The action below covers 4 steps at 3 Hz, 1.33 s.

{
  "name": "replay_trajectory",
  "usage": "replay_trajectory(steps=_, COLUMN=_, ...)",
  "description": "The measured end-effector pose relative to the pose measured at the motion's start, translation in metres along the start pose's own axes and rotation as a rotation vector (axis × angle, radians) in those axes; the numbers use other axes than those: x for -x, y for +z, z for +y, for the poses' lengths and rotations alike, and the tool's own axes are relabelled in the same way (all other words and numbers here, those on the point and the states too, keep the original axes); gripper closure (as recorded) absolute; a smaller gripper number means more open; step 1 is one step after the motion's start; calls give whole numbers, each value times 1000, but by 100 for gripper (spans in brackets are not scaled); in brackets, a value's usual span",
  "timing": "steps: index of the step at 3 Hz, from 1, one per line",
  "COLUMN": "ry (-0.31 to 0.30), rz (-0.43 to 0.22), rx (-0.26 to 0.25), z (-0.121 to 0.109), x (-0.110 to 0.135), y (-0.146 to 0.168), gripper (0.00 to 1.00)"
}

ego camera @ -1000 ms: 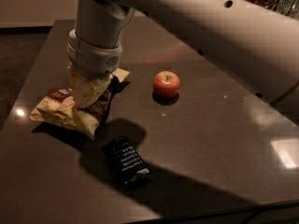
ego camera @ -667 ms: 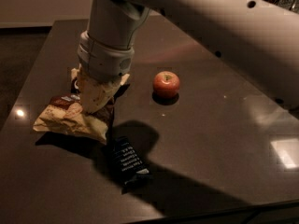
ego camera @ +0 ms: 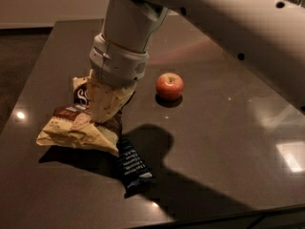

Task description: Move brown chip bag near rxbar blueberry

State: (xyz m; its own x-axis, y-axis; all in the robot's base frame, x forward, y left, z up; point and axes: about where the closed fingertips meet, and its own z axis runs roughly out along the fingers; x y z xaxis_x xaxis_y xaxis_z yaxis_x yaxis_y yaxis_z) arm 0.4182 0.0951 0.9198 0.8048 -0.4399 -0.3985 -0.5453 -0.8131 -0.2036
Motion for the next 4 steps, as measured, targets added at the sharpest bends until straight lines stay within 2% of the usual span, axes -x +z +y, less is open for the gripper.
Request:
replay_trajectory(steps=1, ry=43, rz=-48, rx=-14, z=9, x=5, y=1, gripper=43)
replay_trajectory(steps=2, ry=40, rz=-49, rx=-25, z=6, x=7, y=1, gripper=18)
replay_trajectory(steps=3, ry=39, rz=-47, rx=-35, z=3, x=8, y=1, gripper=0)
replay_trajectory(steps=4, ry=38, rz=-47, rx=-37, z=2, x=8, y=1, gripper=0)
